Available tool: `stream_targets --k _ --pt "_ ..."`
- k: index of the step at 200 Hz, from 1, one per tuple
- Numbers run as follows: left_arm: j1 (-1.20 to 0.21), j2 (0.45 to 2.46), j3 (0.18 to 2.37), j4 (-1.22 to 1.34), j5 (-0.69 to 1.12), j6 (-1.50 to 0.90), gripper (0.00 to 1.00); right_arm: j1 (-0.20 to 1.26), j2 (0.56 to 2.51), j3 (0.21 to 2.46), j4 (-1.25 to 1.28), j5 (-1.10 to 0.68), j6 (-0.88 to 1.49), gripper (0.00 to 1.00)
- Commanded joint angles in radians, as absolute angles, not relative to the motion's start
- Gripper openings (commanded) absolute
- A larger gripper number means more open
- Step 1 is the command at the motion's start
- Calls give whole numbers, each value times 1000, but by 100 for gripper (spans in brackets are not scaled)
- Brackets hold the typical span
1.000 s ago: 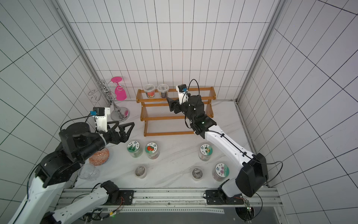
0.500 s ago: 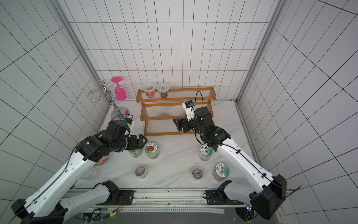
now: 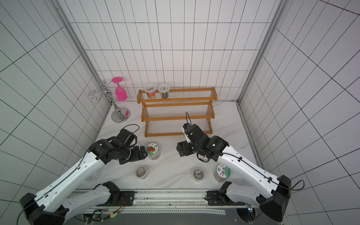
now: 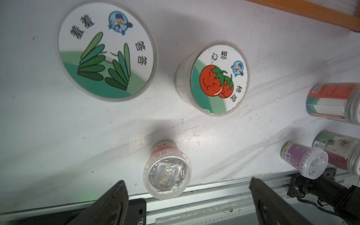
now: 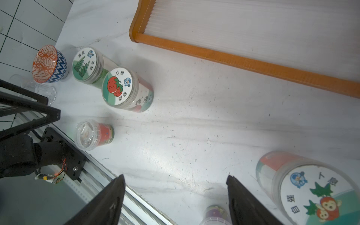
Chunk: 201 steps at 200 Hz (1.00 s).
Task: Place the seed container on the shelf
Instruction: Pick up the seed jar at the center of the board.
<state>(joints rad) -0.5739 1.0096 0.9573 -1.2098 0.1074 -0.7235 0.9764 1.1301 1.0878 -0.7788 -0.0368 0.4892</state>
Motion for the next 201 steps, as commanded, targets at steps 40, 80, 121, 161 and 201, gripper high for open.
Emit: stream_targets --k 40,80,121,161,201 --pt "-694 993 833 -1210 93 -948 98 1100 1133 1000 -737 6 573 85" --pt "-807 1048 785 -1189 51 -1044 99 1134 1143 981 -688 0 551 85" --pt "-838 1101 763 -1153 18 -1057 98 1145 1127 963 -660 -12 536 85" --pt "-833 1160 747 -1129 -11 -1041 93 1147 1106 950 -649 -18 531 85" --pt "-831 1195 737 -1092 -9 -1029 83 1149 1083 929 -640 -21 528 85"
